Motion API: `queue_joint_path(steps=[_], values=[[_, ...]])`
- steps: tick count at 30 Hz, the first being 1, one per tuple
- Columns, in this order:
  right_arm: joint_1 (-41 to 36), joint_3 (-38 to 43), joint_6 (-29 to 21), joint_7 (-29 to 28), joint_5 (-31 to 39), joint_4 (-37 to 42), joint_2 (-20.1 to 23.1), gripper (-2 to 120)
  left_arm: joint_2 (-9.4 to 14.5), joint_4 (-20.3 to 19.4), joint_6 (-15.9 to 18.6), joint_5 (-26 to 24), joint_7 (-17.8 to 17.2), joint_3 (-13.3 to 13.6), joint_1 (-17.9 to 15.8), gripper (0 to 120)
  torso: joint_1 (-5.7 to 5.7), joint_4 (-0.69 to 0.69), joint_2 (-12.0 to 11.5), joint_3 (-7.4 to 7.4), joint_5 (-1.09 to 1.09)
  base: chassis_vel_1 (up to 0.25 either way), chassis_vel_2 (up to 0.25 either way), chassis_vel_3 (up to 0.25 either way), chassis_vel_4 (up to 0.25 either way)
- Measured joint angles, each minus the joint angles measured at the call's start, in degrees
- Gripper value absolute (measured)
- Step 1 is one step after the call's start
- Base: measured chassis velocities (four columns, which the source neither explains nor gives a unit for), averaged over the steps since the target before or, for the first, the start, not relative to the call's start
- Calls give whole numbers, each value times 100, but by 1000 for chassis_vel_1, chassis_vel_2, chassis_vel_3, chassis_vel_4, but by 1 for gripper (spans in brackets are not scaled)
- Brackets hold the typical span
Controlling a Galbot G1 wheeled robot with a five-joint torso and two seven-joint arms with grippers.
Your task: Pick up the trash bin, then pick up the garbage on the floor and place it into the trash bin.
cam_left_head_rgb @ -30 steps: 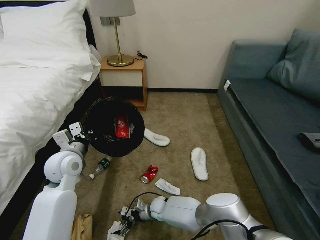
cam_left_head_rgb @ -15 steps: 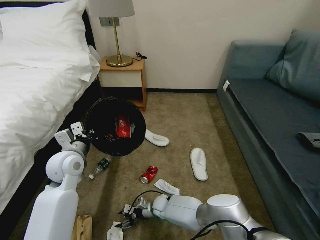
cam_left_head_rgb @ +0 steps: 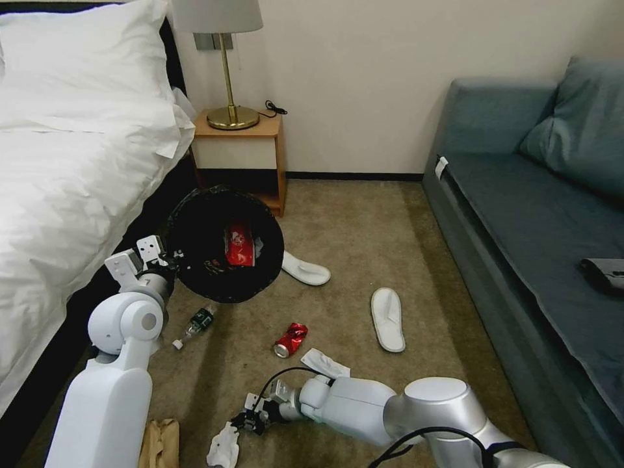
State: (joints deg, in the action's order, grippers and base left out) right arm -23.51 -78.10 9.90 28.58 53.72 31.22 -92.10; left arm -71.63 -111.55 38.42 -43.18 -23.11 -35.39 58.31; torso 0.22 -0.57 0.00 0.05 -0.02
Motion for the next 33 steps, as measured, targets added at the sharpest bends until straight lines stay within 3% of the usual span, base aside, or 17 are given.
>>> queue_joint_path(steps=[18,33], values=[[53,74,51,8,-73,45,0,0,-11,25,-37,27,11,48,-21,0,1,0,-1,1,1,0,0,0,0],[332,779,220,-226,-408,356,1,0,62,115,-74,91,57,-94,-8,0,0,-2,0,0,0,0,0,0,0]])
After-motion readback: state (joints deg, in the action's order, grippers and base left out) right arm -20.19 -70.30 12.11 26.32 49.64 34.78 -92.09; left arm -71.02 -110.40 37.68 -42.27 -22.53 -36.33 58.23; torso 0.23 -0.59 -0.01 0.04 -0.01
